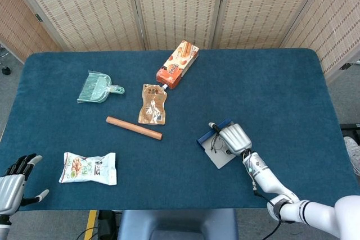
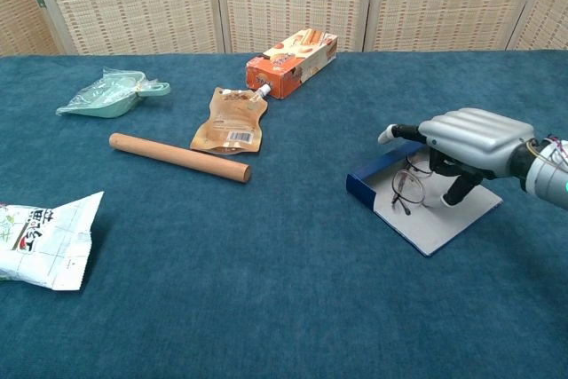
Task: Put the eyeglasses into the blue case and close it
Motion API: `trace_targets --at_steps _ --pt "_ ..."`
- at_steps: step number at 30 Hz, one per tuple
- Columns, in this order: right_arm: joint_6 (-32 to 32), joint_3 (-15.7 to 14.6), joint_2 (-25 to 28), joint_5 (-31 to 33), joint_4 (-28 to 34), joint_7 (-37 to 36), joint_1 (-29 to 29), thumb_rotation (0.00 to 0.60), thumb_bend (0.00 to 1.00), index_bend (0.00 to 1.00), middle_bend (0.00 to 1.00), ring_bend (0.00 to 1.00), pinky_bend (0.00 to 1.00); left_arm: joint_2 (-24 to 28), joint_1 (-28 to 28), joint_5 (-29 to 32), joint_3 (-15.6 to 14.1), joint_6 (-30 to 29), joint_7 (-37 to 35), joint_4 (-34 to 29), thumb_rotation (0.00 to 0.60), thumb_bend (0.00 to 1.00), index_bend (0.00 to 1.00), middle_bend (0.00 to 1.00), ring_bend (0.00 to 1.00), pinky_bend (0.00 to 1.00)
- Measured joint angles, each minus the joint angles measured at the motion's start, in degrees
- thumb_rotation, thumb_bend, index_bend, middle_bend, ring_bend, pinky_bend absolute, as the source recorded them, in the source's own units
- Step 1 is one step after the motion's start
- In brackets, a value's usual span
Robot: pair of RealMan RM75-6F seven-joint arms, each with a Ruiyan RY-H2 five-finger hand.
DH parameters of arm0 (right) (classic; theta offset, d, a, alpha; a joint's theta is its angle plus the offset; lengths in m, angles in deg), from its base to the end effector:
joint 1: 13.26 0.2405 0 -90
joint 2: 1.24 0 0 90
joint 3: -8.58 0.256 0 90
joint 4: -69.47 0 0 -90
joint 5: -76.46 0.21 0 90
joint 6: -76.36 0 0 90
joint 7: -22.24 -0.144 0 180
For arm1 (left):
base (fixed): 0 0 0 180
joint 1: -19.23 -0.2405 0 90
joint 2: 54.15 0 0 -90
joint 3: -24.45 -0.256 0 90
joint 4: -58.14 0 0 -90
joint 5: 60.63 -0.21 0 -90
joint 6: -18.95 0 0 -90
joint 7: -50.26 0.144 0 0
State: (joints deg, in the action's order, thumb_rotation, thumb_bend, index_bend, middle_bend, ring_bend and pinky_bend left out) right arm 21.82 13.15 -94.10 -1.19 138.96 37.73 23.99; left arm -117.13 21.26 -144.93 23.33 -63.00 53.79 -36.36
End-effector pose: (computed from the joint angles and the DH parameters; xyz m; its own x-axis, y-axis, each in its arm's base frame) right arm -0.2118 -0.3312 -0.0344 0.6257 -0.2110 0.7510 -0.7458 -0.4440 0.4967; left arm -0.3255 0.1490 0.1472 0.4265 0.1495 0.8921 0.8967 0.0591 -0.4386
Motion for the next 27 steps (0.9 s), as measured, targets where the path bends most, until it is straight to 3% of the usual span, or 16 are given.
trace_targets --at_steps 27 --pt "1.2 4.4 -7.8 0.9 -6.7 2.2 5.4 0.6 0.23 0.12 1.0 1.0 1.0 0.0 -0.4 0.6 -0.2 0.1 -0.8 0.8 0.6 0.2 0.18 0.13 0.1 0.22"
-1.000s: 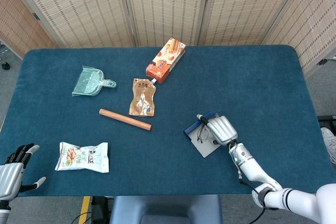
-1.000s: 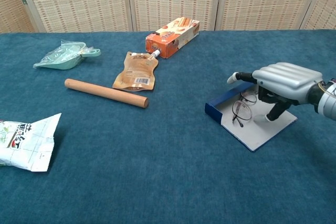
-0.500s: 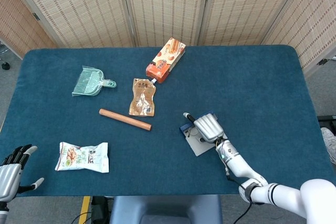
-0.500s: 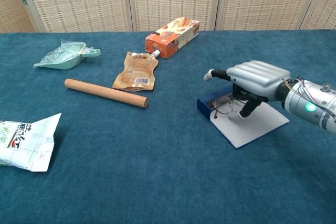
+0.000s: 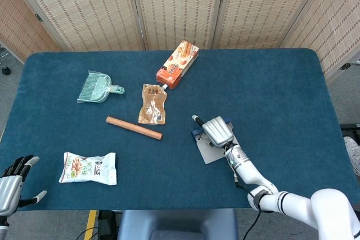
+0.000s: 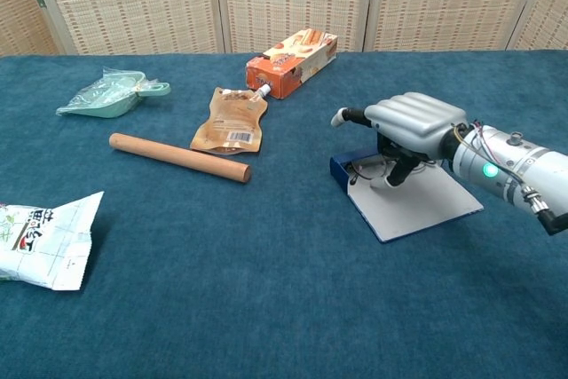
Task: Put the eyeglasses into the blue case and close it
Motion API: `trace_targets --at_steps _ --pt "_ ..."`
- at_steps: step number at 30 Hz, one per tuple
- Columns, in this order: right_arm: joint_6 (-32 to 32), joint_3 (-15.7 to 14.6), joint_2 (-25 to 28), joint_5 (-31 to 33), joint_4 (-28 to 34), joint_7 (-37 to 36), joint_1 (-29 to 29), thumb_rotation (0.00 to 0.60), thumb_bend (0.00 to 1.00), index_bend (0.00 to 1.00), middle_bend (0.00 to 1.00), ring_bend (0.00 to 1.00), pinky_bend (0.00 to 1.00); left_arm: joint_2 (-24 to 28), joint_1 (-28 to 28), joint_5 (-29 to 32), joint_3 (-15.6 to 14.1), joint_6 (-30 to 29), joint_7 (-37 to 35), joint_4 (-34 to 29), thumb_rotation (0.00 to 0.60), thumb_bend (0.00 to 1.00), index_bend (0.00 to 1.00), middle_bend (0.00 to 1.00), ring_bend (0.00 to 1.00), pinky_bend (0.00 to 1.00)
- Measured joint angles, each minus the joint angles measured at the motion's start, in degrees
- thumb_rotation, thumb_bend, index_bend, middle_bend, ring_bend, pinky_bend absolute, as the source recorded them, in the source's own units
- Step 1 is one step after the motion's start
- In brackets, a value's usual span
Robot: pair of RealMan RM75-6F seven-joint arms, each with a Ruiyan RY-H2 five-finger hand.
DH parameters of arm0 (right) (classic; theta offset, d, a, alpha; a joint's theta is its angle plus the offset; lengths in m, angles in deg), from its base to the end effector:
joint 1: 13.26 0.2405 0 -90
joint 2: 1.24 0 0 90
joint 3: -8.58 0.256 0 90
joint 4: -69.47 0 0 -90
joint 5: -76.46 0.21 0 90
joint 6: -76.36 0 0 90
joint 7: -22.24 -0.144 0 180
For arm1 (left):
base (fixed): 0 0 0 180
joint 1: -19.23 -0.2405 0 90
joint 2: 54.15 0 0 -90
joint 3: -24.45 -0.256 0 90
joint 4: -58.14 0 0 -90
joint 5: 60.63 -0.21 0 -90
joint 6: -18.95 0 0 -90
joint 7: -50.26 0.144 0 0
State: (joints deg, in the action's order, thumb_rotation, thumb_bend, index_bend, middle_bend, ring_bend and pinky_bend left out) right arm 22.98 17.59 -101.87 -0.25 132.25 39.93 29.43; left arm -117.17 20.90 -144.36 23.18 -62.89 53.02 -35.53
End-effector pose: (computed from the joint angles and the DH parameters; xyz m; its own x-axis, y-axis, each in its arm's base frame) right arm -0.1666 -0.3583 -0.0624 0.6175 -0.1386 0.7742 -0.7279 -0.4736 0.4958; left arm -0.3309 0.1462 0.1484 0.4241 0.1558 0.8921 0.8952 0.0766 -0.4390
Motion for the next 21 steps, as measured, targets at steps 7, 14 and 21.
trace_targets --at_steps 7,14,21 --pt "-3.4 -1.9 3.7 -2.5 5.3 -2.4 -2.3 0.6 0.23 0.12 1.0 1.0 1.0 0.0 0.0 0.1 0.0 0.0 0.0 0.0 0.6 0.2 0.18 0.13 0.1 0.22" --pt "-9.5 -6.1 9.8 -6.0 11.5 -4.5 -7.6 0.6 0.25 0.17 0.95 1.0 1.0 -0.2 0.4 -0.4 0.1 0.2 0.3 -0.3 0.6 0.2 0.18 0.13 0.1 0.22" --pt "-12.4 -8.3 11.2 -7.8 11.2 -5.8 -10.7 0.6 0.25 0.22 0.94 1.0 1.0 -0.3 0.7 -0.9 0.1 0.3 0.7 -0.8 0.6 0.2 0.18 0.13 0.1 0.22"
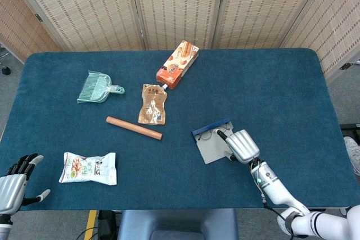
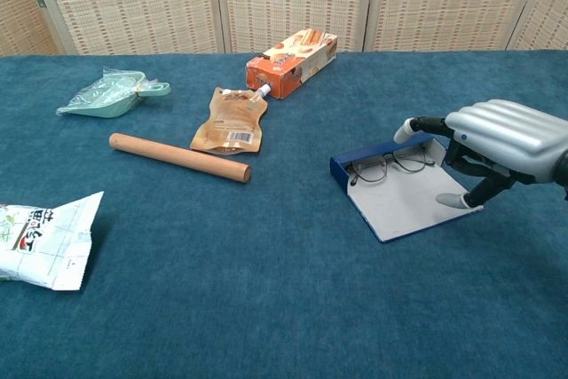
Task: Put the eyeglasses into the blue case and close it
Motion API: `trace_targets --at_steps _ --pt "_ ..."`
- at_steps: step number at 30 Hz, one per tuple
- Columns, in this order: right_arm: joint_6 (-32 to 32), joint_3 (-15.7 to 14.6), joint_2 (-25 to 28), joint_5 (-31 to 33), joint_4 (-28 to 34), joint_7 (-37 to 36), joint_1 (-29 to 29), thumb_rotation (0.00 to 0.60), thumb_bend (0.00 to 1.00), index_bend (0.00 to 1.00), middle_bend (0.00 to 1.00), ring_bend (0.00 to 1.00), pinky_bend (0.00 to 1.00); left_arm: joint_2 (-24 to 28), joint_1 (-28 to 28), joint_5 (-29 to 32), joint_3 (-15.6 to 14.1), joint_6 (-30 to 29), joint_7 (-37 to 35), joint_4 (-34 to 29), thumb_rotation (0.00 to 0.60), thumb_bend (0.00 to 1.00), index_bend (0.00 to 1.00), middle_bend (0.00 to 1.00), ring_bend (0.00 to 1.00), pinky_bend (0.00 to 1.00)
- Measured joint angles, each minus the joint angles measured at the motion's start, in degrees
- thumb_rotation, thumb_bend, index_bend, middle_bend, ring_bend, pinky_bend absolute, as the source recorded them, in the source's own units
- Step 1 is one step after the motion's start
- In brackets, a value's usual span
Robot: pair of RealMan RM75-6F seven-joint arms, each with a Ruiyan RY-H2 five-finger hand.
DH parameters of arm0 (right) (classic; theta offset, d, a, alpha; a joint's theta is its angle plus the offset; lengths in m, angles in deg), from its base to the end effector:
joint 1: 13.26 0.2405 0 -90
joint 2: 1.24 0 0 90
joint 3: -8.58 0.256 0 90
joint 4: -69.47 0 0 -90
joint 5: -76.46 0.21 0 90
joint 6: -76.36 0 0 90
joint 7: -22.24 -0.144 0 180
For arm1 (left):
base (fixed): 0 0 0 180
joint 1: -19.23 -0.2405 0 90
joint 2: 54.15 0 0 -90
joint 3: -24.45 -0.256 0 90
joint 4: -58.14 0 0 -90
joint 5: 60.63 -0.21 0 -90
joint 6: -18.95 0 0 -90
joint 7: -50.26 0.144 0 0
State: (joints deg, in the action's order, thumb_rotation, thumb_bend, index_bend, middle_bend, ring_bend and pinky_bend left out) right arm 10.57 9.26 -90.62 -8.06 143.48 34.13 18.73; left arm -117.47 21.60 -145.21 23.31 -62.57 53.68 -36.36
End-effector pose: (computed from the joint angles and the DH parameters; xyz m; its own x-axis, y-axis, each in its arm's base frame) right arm -0.2217 -0.2962 -0.0094 0.5689 -0.1274 0.8125 -0.7605 -0.4577 0.4607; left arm -0.3238 0.1507 0.1439 0.4201 0.1546 0.8942 0.9007 0.0487 -0.4316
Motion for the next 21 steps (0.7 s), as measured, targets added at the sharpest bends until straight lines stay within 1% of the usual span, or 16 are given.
trace_targets --at_steps 3,11,14,21 --pt "-0.7 -0.4 -0.6 -0.6 -2.5 -0.3 -0.6 0.6 0.25 0.23 0.94 1.0 1.0 0.0 0.1 -0.2 -0.1 0.1 0.1 -0.2 0.6 0.2 0.18 0.13 0.1 0.22" --pt "-2.0 -0.9 -4.2 -1.6 -11.6 -4.0 -2.5 0.6 0.18 0.23 0.94 1.0 1.0 0.2 0.0 -0.1 -0.2 0.0 0.4 -0.4 0.6 0.2 0.18 0.13 0.1 0.22" --pt "-2.3 -1.2 -4.8 -2.2 -13.1 -5.2 -3.1 0.6 0.18 0.23 0.94 1.0 1.0 0.2 0.0 0.0 -0.2 0.1 0.4 -0.5 0.6 0.2 0.18 0.13 0.1 0.22" --pt "-2.4 -1.1 -4.7 -2.5 -14.0 -6.1 -3.9 0.6 0.18 0.23 0.94 1.0 1.0 0.0 0.2 0.1 -0.2 0.4 0.4 -0.4 0.6 0.2 0.18 0.13 0.1 0.22"
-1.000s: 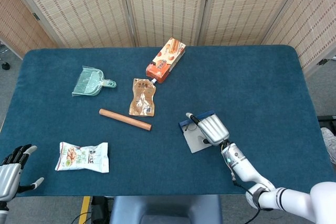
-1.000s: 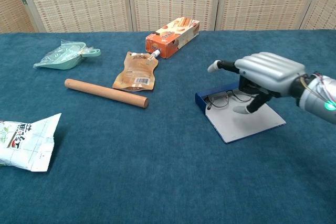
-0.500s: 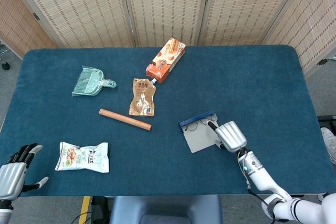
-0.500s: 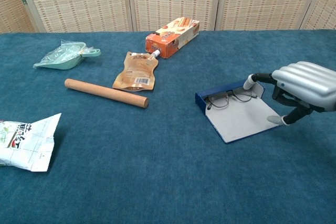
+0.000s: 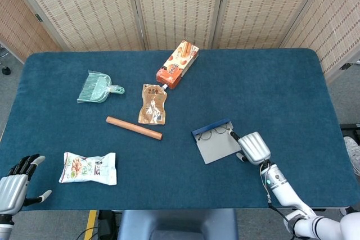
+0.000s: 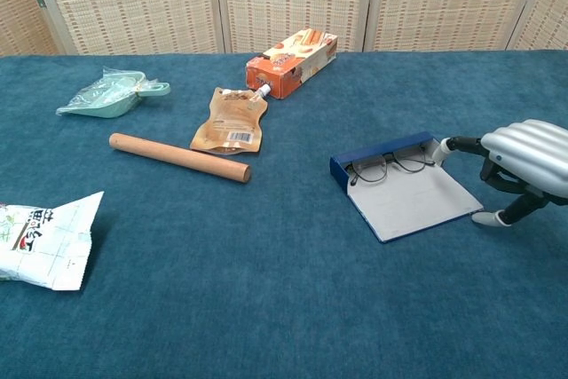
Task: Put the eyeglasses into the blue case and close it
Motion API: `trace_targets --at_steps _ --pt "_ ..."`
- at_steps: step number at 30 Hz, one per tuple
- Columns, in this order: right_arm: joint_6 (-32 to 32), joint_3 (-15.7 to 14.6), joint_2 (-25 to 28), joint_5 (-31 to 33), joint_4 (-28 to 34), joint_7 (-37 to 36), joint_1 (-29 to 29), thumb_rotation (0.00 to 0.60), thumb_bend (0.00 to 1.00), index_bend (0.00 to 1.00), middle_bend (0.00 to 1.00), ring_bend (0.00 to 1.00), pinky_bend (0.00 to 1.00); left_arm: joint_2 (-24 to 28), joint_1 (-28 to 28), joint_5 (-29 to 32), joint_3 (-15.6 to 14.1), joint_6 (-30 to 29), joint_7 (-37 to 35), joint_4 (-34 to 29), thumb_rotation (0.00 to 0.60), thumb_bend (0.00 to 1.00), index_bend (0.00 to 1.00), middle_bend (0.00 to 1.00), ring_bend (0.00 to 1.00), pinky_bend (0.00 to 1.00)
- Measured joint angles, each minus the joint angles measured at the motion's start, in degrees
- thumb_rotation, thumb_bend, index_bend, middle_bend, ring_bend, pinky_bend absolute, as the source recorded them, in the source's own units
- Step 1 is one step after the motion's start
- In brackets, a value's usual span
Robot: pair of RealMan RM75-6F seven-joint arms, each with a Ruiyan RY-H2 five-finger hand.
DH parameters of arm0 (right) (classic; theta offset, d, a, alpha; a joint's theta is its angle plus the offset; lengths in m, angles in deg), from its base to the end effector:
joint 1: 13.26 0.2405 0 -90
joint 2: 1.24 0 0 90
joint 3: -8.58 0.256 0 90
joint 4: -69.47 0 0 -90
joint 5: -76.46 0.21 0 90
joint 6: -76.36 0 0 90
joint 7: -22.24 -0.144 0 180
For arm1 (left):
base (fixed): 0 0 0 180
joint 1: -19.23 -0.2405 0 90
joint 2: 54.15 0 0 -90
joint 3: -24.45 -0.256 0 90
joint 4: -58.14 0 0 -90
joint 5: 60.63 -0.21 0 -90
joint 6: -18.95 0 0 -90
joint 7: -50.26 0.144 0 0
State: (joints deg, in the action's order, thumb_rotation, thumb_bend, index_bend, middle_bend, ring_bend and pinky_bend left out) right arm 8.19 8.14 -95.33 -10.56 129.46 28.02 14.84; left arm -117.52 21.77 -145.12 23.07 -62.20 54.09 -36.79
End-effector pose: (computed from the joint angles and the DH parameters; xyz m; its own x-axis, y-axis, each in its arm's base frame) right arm -0.2703 -0.2937 -0.0128 0.6001 -0.1110 0.7922 -0.7584 -0.3938 0.5193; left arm -0.3225 0.1504 0.1416 0.4185 0.1645 0.8932 0.9013 0.0461 -0.4308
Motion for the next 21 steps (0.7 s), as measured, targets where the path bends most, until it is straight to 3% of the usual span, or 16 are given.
trace_targets --at_steps 21 --pt "1.5 0.7 -1.9 -1.1 -3.3 -0.3 0.6 0.6 0.18 0.23 0.94 1.0 1.0 -0.2 0.0 0.2 -0.1 0.1 -0.5 0.6 0.6 0.2 0.18 0.13 0.1 0.22"
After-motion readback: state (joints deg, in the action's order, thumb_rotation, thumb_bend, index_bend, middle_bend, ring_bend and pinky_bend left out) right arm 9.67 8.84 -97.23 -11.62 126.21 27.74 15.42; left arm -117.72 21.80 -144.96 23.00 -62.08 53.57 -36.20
